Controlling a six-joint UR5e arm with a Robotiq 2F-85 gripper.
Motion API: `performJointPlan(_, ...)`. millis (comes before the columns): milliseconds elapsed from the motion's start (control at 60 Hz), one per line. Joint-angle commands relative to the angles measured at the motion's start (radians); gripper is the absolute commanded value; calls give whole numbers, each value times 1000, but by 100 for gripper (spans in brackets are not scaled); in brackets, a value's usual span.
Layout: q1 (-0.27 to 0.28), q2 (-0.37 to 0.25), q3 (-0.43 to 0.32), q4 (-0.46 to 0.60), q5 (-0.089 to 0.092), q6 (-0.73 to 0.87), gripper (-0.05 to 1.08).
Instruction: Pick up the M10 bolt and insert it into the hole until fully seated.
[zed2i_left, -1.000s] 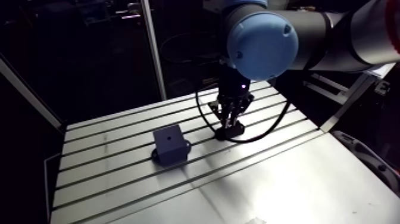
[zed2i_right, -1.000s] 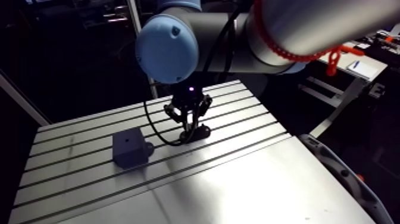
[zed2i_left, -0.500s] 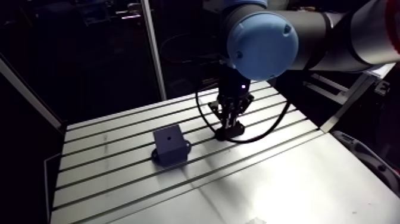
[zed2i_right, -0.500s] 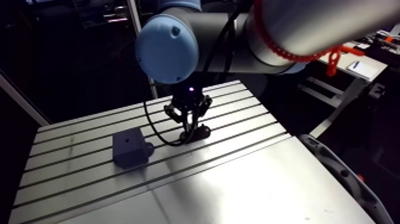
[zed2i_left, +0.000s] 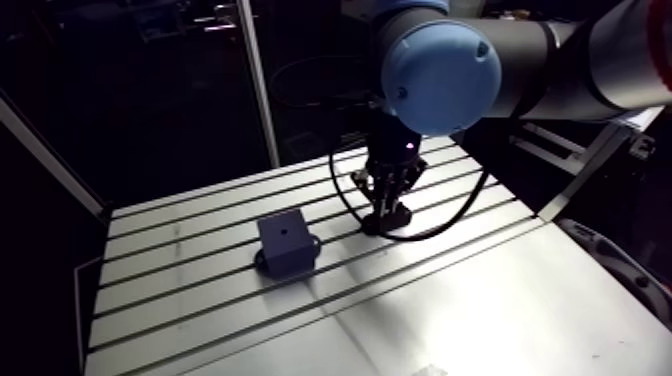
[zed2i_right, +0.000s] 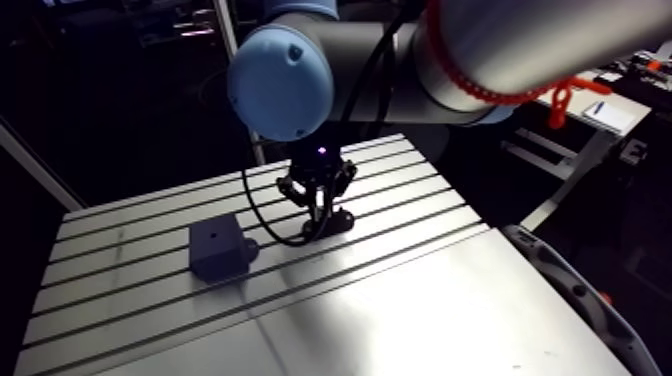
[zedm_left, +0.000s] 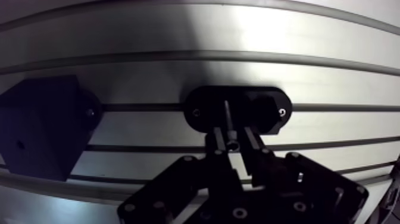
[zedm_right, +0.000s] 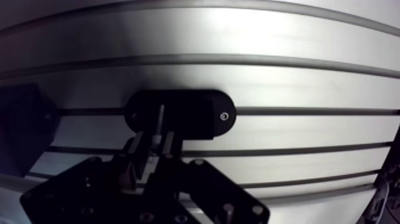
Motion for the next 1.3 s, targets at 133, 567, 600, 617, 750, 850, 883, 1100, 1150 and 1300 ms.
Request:
performJointPlan(133,0,-3,-3,1,-11,0,84)
performJointPlan(567,5,-53,-41,41,6,11,99)
performJointPlan(600,5,-56,-45,42,6,11,99)
performJointPlan(617,6,-60,-50,43,7,11,100)
performJointPlan(750,25,-85,-68,43,8,14,102)
performJointPlan(850,43,-109,-91,59,7,15,105)
performJointPlan(883,49,-115,-99,71,8,21,106)
performJointPlan(1100,93,-139,-223,315,15,110,108)
performJointPlan(1150,97,-142,-238,350,17,117,108)
performJointPlan(1300,128,-142,-329,517,15,142,108)
